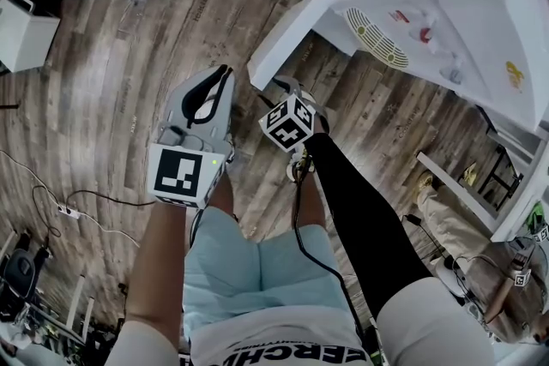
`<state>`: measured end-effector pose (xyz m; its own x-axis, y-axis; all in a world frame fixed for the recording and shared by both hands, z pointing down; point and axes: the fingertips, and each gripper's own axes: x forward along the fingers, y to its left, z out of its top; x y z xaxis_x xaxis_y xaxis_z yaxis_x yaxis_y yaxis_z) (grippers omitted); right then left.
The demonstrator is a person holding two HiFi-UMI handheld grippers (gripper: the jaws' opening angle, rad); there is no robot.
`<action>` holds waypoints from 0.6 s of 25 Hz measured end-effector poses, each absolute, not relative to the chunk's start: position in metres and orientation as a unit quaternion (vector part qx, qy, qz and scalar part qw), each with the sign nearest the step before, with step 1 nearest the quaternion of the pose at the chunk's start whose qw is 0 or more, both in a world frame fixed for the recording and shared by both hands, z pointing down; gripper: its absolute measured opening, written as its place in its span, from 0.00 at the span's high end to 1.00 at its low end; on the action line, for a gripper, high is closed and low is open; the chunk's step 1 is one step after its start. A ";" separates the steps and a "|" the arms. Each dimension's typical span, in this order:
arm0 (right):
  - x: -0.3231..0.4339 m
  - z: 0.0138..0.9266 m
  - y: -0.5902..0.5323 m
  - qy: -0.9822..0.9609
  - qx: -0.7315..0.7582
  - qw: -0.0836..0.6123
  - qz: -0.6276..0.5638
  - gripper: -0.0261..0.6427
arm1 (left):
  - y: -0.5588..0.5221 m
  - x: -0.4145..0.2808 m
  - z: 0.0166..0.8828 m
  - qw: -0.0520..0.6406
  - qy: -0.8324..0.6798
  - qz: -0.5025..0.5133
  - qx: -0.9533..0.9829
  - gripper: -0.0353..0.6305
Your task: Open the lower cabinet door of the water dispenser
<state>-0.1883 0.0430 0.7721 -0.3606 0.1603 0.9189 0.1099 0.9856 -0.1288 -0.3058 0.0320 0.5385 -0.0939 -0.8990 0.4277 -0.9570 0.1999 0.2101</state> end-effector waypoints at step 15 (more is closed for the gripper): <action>-0.218 0.771 0.047 -0.831 -0.096 0.548 0.007 0.67 | 0.034 -0.328 0.546 0.246 -0.743 0.058 0.620 0.86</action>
<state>-0.2184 0.0466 0.7715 -0.3821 0.1660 0.9091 0.1517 0.9817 -0.1155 -0.3281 0.0344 0.5456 -0.1097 -0.8929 0.4366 -0.9499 0.2236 0.2186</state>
